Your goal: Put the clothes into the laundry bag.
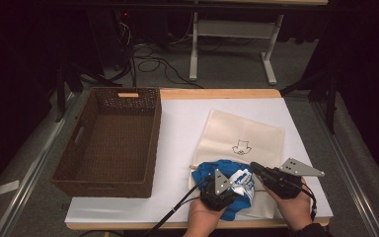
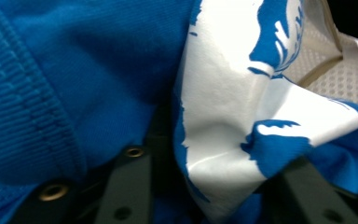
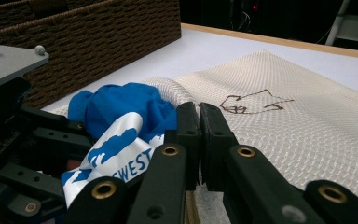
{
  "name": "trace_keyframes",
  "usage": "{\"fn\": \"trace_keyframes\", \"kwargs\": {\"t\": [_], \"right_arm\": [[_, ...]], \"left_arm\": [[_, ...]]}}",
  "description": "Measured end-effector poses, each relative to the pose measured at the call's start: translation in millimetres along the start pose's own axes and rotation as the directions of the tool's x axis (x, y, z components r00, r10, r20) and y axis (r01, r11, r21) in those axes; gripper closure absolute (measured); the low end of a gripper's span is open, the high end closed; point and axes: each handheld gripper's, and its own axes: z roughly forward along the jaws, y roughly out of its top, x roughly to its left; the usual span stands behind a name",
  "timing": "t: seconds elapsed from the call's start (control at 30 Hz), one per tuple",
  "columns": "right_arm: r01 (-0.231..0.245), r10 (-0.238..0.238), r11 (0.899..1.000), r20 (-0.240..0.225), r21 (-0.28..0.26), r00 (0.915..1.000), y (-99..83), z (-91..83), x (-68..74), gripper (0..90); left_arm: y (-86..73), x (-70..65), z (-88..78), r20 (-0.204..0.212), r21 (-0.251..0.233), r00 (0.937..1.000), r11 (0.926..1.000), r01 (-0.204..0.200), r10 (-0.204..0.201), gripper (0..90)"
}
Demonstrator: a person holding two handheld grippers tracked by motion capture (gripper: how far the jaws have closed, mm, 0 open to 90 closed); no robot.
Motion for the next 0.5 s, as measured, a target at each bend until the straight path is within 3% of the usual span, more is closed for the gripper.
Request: {"fn": "trace_keyframes", "kwargs": {"t": [0.13, 0.3, 0.4, 0.5], "right_arm": [[-0.003, 0.003, 1.0, 0.002, 0.003, 1.0, -1.1, -0.7, 0.7, 88.8], [0.001, -0.001, 1.0, 0.005, 0.005, 1.0, -1.3, -1.0, 1.2, 88.8], [0.005, -0.005, 1.0, 0.006, 0.007, 1.0, -1.7, -0.7, 1.8, 88.8], [0.002, -0.002, 1.0, 0.006, 0.008, 1.0, -1.4, -1.4, 2.9, 88.8]], "left_arm": [[1.2, -5.6, -10.9, -0.006, -0.004, 0.9999, 0.9999, -0.012, 0.012, 45.3], [0.8, -12.3, -38.2, -0.034, -0.028, 0.999, 0.9992, -0.029, 0.028, 27.1], [-0.5, -15.1, -51.0, -0.037, -0.06, 0.9983, 0.997, -0.049, 0.046, 24.3], [5.4, -13.5, -55.0, -0.041, -0.111, 0.9981, 0.9926, -0.049, 0.045, 31.3]]}}
